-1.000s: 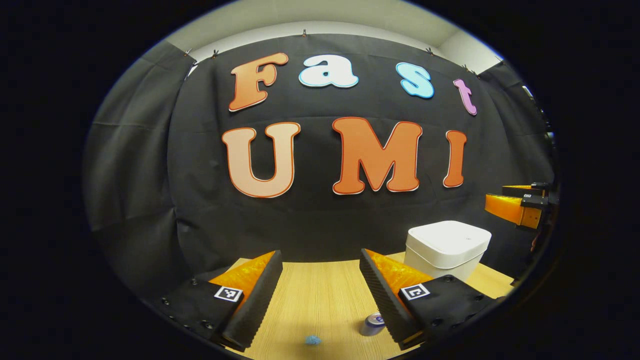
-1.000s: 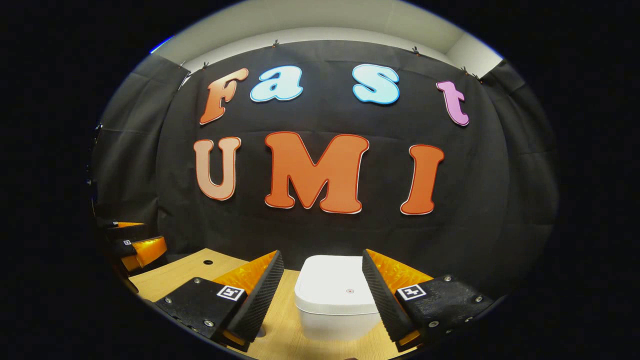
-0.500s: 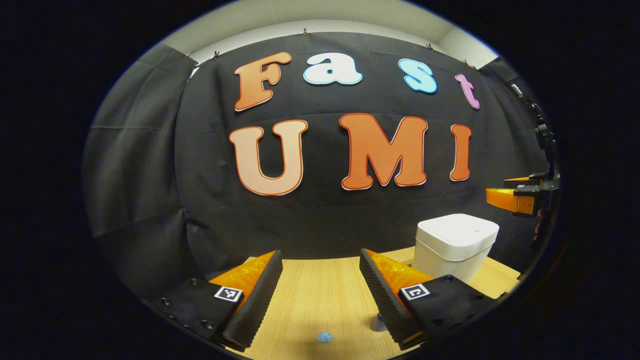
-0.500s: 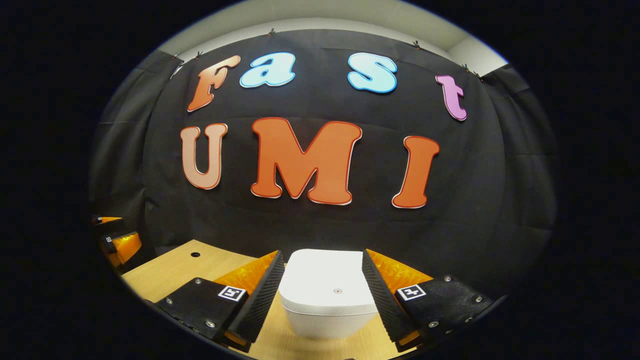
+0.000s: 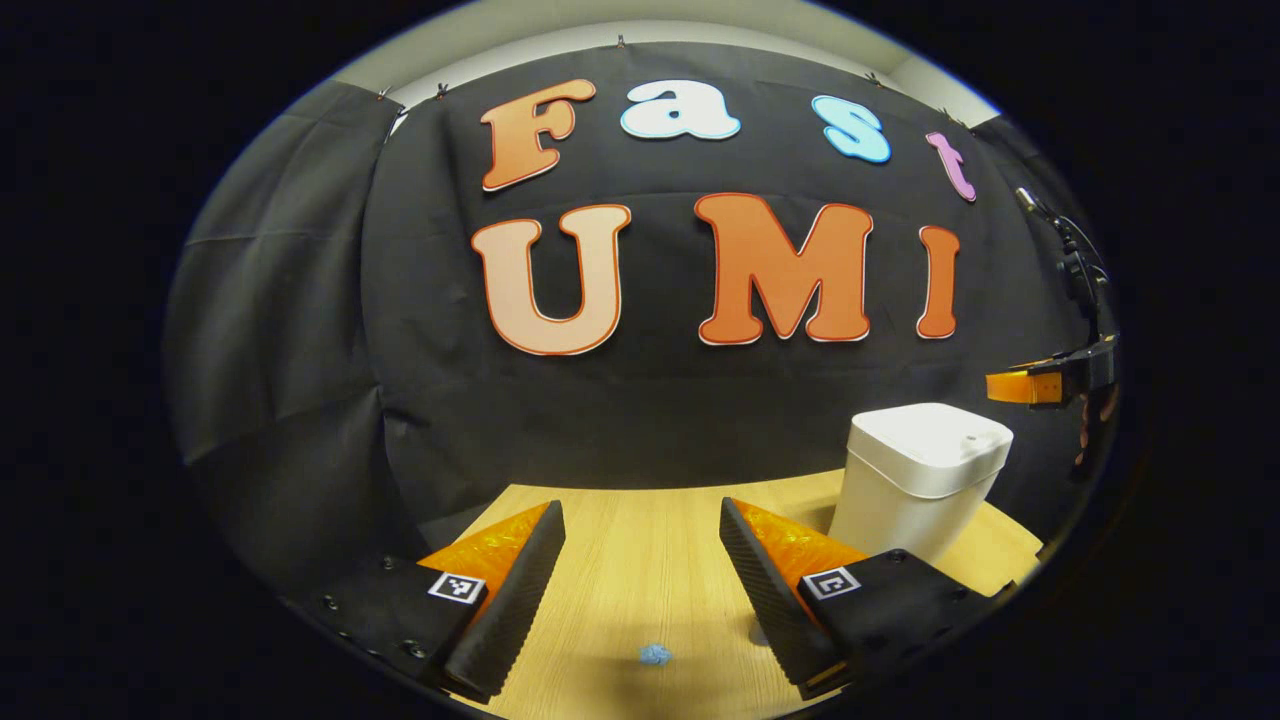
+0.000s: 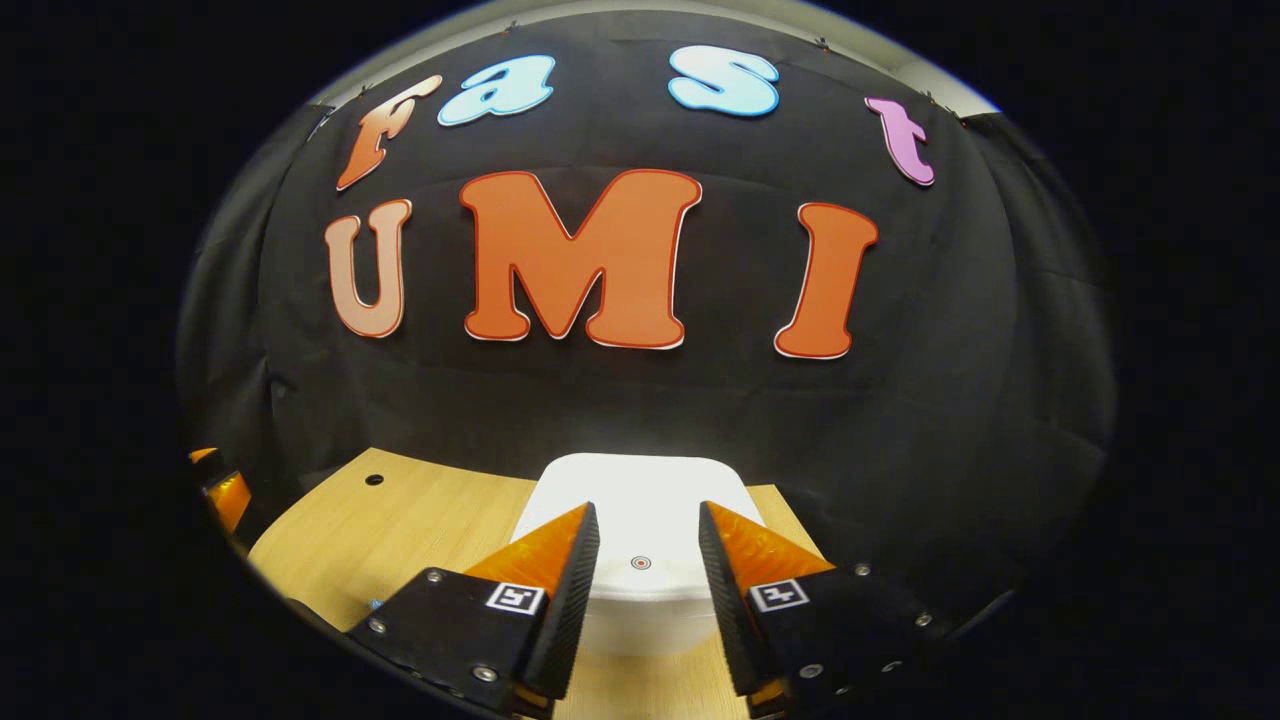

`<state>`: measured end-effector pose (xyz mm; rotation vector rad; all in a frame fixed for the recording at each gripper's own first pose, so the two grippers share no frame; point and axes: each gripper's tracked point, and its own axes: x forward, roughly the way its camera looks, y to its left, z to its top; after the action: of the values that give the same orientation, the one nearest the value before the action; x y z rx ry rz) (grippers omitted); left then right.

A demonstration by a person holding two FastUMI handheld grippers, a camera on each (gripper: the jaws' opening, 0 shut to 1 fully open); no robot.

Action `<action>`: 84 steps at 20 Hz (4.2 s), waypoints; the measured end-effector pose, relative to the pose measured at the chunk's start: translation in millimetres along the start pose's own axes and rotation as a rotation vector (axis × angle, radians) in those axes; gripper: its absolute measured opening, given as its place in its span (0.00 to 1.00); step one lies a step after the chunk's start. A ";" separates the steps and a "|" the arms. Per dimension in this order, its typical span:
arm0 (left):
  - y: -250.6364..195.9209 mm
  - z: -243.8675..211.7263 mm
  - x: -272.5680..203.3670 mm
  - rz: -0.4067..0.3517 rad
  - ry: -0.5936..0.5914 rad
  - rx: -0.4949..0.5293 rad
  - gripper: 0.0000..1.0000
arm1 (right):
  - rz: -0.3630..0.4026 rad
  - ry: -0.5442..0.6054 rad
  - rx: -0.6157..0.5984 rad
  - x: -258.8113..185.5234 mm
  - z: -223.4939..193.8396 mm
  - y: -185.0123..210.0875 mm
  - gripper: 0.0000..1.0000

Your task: Press the lid of the desktop garbage bin to open it, pick up the crumpled paper on the desktop and throw it into the bin, then pick up the pop can on the desktop and drop it into the bin, and finally close the garbage bin lid.

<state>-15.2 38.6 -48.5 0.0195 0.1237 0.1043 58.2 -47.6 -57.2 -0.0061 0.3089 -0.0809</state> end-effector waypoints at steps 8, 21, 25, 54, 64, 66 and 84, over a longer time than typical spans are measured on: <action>20.5 -22.2 -3.9 0.086 0.062 -0.033 0.99 | 0.010 0.075 -0.060 21.9 -7.3 3.2 0.08; 23.1 -38.9 -8.8 0.149 0.107 -0.043 0.99 | 0.073 0.255 -0.015 46.4 -50.1 6.1 0.01; 11.5 -38.7 -3.8 0.138 0.117 -0.033 0.96 | 0.055 0.278 -0.018 44.6 -53.3 5.7 0.01; -23.2 -176.6 21.7 -0.028 0.481 -0.104 0.99 | 0.039 -0.165 -0.122 -27.7 30.5 -6.0 0.69; -39.4 -265.9 46.5 -0.126 0.659 -0.008 1.00 | -0.008 -0.135 -0.117 -61.1 6.7 7.5 0.80; -40.7 -278.9 55.9 -0.144 0.668 0.012 1.00 | -0.011 -0.123 -0.119 -67.7 0.0 13.0 0.80; -45.1 -324.0 86.7 -0.266 0.668 0.059 0.33 | -0.029 0.020 -0.099 -99.0 -61.7 59.7 0.81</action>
<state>34.8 7.0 -381.8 0.0268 0.7939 -0.1640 -49.8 20.4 -87.0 -0.1076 0.3327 -0.0947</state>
